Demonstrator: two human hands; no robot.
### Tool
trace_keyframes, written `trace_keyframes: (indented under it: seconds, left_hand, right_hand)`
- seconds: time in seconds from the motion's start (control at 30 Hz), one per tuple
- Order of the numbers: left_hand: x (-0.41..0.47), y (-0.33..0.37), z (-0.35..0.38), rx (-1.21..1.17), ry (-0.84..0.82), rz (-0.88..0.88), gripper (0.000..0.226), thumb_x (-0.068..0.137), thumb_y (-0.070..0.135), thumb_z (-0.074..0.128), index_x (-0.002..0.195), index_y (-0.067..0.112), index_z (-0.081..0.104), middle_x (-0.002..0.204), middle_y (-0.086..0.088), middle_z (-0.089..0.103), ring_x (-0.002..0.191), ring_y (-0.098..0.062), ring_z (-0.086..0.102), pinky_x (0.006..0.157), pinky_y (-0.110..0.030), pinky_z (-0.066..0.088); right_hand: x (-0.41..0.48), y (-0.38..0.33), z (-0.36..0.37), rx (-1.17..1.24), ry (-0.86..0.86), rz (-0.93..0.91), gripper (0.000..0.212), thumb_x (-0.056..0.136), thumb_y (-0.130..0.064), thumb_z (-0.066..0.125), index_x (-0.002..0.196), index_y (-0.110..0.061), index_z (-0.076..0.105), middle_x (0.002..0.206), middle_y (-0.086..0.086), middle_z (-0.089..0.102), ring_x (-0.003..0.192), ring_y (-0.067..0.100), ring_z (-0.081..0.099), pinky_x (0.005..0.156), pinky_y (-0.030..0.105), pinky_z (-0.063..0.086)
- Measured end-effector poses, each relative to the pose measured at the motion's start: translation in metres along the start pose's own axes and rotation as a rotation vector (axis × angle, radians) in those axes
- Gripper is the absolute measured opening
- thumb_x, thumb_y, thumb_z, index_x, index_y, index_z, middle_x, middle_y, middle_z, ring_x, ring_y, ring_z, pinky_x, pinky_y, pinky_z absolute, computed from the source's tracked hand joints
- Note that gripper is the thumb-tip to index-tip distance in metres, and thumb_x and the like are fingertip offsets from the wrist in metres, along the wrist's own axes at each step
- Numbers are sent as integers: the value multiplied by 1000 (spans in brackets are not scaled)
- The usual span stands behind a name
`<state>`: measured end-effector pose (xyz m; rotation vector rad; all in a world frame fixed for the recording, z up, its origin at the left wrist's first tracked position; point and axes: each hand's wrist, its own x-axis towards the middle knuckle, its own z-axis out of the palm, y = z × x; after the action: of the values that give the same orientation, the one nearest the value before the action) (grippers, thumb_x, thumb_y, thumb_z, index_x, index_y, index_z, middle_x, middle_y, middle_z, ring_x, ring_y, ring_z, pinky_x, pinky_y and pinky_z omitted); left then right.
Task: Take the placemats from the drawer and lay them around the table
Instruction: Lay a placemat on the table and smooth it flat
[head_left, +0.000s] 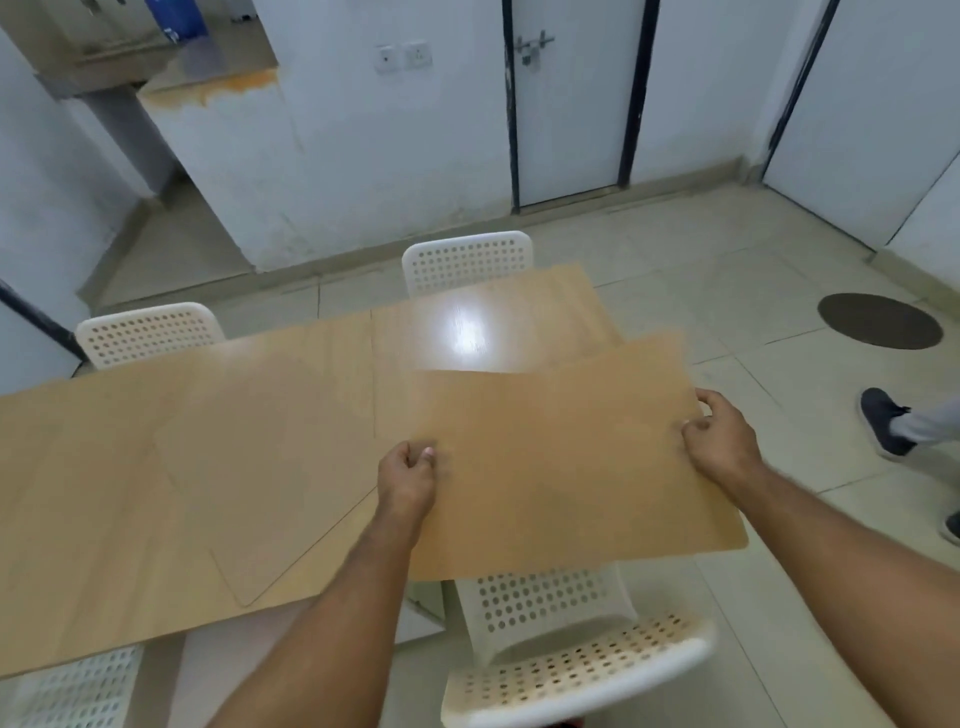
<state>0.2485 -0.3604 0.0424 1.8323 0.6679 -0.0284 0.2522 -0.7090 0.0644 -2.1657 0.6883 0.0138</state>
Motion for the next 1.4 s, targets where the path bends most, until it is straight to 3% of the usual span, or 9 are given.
trace_keyframes:
  seconds: [0.17, 0.33, 0.4, 0.5, 0.57, 0.7, 0.87, 1.03, 1.4]
  left_hand:
    - [45, 0, 30, 78, 50, -77, 40, 102, 21, 52, 139, 6, 51, 140, -10, 54, 118, -27, 53, 98, -32, 42]
    - [67, -11, 47, 158, 127, -148, 42, 100, 17, 55, 137, -3, 51, 141, -19, 52, 129, -33, 49, 102, -30, 37]
    - [74, -17, 50, 163, 158, -169, 45, 97, 18, 59, 138, 0, 50, 140, -21, 54, 126, -33, 52, 105, -34, 40]
    - [81, -25, 54, 139, 203, -184, 43, 93, 17, 64, 134, 12, 52, 124, -19, 64, 107, -31, 63, 92, -34, 51]
    - [83, -28, 57, 196, 205, -174, 48, 93, 17, 64, 138, 14, 48, 127, -15, 62, 110, -30, 62, 93, -33, 49]
    - [83, -46, 63, 529, 165, -67, 62, 90, 23, 66, 146, 9, 41, 139, -15, 50, 127, -32, 50, 106, -34, 38]
    - [60, -63, 80, 845, 109, -23, 81, 91, 52, 57, 153, 12, 21, 160, -10, 21, 143, -35, 21, 109, -49, 34]
    - [42, -81, 89, 916, -25, -18, 89, 94, 66, 35, 157, 15, -1, 166, -4, -8, 152, -26, -8, 117, -53, 22]
    - [32, -86, 92, 942, -35, 5, 81, 99, 59, 28, 157, 12, -4, 165, -8, -11, 151, -27, -13, 118, -52, 21]
  right_hand:
    - [56, -4, 31, -62, -3, 45, 51, 97, -13, 50, 146, -24, 43, 118, 13, 67, 110, 36, 60, 93, 40, 47]
    - [101, 1, 57, -98, -76, 32, 54, 98, -11, 47, 146, -33, 37, 101, 11, 68, 92, 31, 62, 80, 37, 49]
    - [116, 5, 65, -128, -88, 8, 54, 98, -11, 46, 146, -34, 37, 108, 13, 68, 95, 34, 63, 81, 38, 50]
    - [131, 15, 72, -139, -80, -17, 51, 99, -12, 46, 146, -31, 40, 123, 15, 64, 108, 37, 61, 87, 40, 47]
    - [139, 23, 77, -129, -87, -69, 51, 99, -15, 51, 146, -28, 39, 135, 13, 57, 119, 36, 57, 96, 42, 45]
    - [136, 44, 89, -237, -135, -187, 61, 95, -36, 59, 150, -27, 34, 155, 9, 33, 135, 33, 44, 110, 47, 38]
    - [104, 69, 100, -581, -147, -336, 67, 94, -52, 46, 152, -23, 28, 164, 13, 16, 149, 34, 16, 116, 54, 21]
    - [88, 89, 98, -785, -260, -367, 77, 94, -68, 25, 159, -27, 12, 167, 14, 2, 153, 34, -1, 121, 54, 7]
    - [82, 92, 94, -861, -285, -372, 85, 91, -75, 15, 160, -27, 2, 167, 15, -3, 153, 35, -4, 123, 50, 5]
